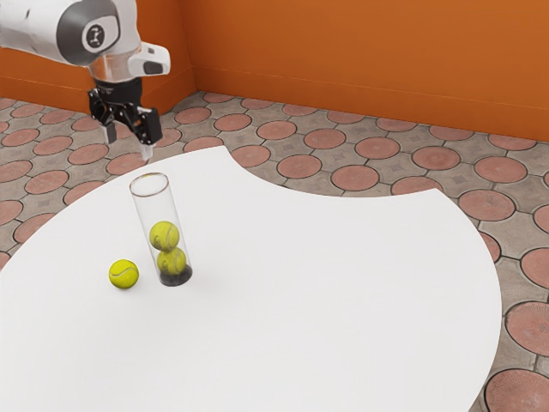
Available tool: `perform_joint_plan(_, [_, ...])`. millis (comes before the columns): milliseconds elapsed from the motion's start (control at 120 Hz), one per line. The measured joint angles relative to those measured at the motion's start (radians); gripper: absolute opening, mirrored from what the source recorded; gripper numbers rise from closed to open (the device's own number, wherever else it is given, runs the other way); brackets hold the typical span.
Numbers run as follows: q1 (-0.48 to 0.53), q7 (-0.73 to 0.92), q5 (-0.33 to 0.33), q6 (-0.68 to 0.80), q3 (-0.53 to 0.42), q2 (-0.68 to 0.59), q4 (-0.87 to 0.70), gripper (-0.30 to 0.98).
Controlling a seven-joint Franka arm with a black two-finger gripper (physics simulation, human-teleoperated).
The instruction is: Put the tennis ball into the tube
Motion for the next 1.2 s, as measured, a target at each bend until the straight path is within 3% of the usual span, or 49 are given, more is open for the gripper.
perform_joint_plan(233, [-0.017,-0.006,0.018,0.04,0.008,0.005,-0.004,0.69])
perform_joint_plan(367, [-0.068,-0.004,0.03,0.054,0.088,0.009,-0.022,0.69])
perform_joint_plan(633, [0.044,0.006,0.031,0.099,0.112,0.022,-0.05,0.69])
perform_joint_plan(817, [0.009,0.013,0.033,0.15,0.115,0.045,-0.081,0.69])
perform_joint_plan(900, [-0.026,0.019,0.034,0.179,0.147,0.041,-0.122,0.69])
perform_joint_plan(1083, [-0.006,0.031,0.035,0.216,0.201,0.028,-0.168,0.69])
perform_joint_plan(1200, [-0.067,0.038,0.034,0.247,0.306,0.014,-0.225,0.69])
